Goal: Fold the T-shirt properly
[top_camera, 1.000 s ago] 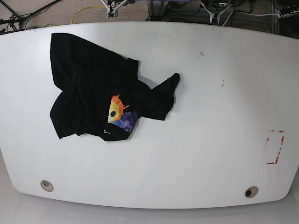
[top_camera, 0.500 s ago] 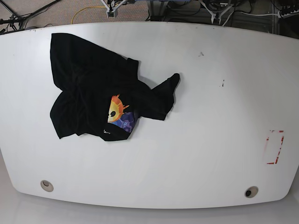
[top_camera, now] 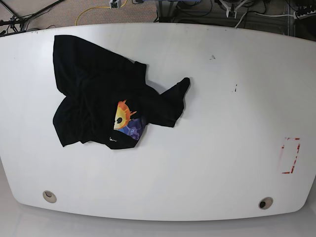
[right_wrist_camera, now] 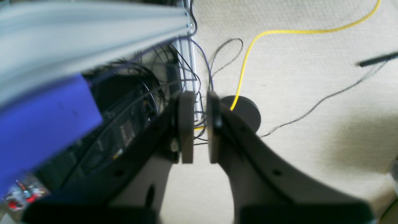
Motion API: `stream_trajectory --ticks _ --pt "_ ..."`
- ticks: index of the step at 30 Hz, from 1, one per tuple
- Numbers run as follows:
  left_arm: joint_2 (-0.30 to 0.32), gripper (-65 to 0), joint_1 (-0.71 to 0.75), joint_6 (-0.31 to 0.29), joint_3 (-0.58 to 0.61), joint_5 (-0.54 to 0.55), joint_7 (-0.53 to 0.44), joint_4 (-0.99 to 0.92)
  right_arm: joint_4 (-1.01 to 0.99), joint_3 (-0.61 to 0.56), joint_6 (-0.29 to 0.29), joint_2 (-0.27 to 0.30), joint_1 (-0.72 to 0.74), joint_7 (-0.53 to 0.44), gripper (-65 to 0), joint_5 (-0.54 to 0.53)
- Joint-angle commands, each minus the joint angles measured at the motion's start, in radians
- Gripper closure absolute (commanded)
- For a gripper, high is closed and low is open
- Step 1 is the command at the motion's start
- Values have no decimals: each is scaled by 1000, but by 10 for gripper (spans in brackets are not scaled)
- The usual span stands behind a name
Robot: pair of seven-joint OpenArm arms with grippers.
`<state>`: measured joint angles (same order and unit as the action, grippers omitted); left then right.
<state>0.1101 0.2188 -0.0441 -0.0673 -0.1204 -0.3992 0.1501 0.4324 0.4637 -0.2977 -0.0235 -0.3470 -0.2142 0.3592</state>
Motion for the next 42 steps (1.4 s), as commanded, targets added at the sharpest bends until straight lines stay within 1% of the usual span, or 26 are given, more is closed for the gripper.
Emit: stream_trajectory --ticks 1,5,7,9,15,17,19,23,27,29,35,42 --pt "10 -296 38 7 -3 2 -73 25 35 2 -2 -7 -27 -34 -64 -7" --pt "13 -291 76 9 -3 4 -130 63 72 4 1 -12 -53 -46 -65 -9" --pt "15 -290 96 8 -5 5 -134 89 92 2 -2 -15 -67 -43 -65 -13" --pt "16 -291 130 9 -10 14 -141 163 138 -3 -14 -24 -96 -51 -67 -22" --pt "14 -296 191 9 -16 17 -96 285 196 -1 -18 -34 -134 -46 -66 -27" --pt "12 -297 212 9 -19 19 -94 328 217 1 -18 -36 -147 -53 -67 -26" --pt "6 -301 268 5 -17 20 -113 442 271 0 -13 -42 -195 -75 -66 -14" --pt "3 -304 310 4 -20 20 -125 525 314 -1 -10 -45 -223 -89 -66 -13" --pt "1 -302 342 6 -23 23 -130 582 351 -3 -10 -48 -249 -90 -67 -13" --pt "4 -305 367 4 -20 21 -120 611 379 -3 -18 -46 -271 -71 -67 -26" --pt "5 -306 395 5 -20 23 -110 632 418 -5 -19 -47 -305 -66 -67 -27" --pt "6 -309 447 0 -25 29 -130 682 489 -4 -22 -51 -361 -75 -65 -25"
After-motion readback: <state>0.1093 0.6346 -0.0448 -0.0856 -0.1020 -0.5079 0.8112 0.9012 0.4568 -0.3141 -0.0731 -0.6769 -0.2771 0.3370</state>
